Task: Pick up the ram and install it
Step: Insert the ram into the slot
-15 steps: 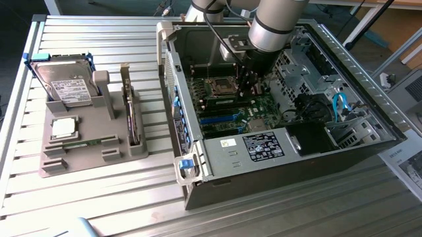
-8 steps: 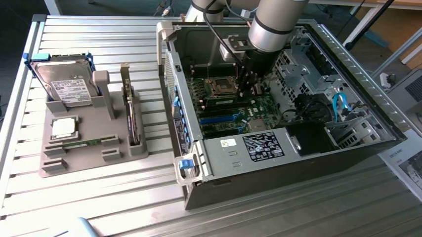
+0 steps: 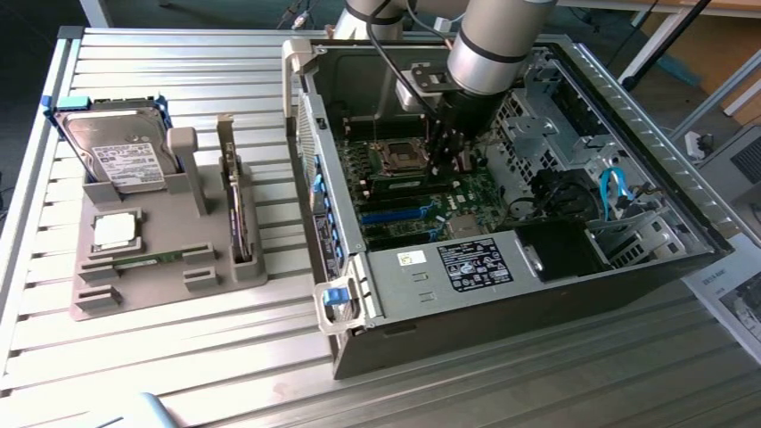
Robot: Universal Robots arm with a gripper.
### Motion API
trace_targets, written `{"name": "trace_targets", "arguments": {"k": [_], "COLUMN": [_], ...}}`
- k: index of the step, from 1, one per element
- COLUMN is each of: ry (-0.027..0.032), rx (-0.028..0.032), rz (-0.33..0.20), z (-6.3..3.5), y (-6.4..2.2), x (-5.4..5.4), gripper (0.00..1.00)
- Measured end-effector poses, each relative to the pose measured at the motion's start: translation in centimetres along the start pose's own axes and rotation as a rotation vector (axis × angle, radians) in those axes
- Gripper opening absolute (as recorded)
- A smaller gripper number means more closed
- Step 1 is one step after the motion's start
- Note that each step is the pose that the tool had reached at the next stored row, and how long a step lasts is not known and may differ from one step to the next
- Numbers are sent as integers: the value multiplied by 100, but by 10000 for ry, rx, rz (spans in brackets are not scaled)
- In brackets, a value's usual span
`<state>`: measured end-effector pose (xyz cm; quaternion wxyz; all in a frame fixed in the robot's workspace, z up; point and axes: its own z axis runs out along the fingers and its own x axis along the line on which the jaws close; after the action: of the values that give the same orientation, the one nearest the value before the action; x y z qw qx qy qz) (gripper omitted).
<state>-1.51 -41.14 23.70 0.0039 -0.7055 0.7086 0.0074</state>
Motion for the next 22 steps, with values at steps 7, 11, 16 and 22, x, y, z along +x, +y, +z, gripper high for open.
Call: {"name": "trace_targets", "arguments": {"k": [7, 11, 16, 22], "ry": [-1, -4, -2, -1], "rx": [1, 3, 1, 1], "rz": [-1, -1, 0, 0], "z": [7, 6, -6, -6], "y": [0, 0, 0, 9], "x": [0, 0, 0, 0], "gripper": [12, 12, 12, 12]}}
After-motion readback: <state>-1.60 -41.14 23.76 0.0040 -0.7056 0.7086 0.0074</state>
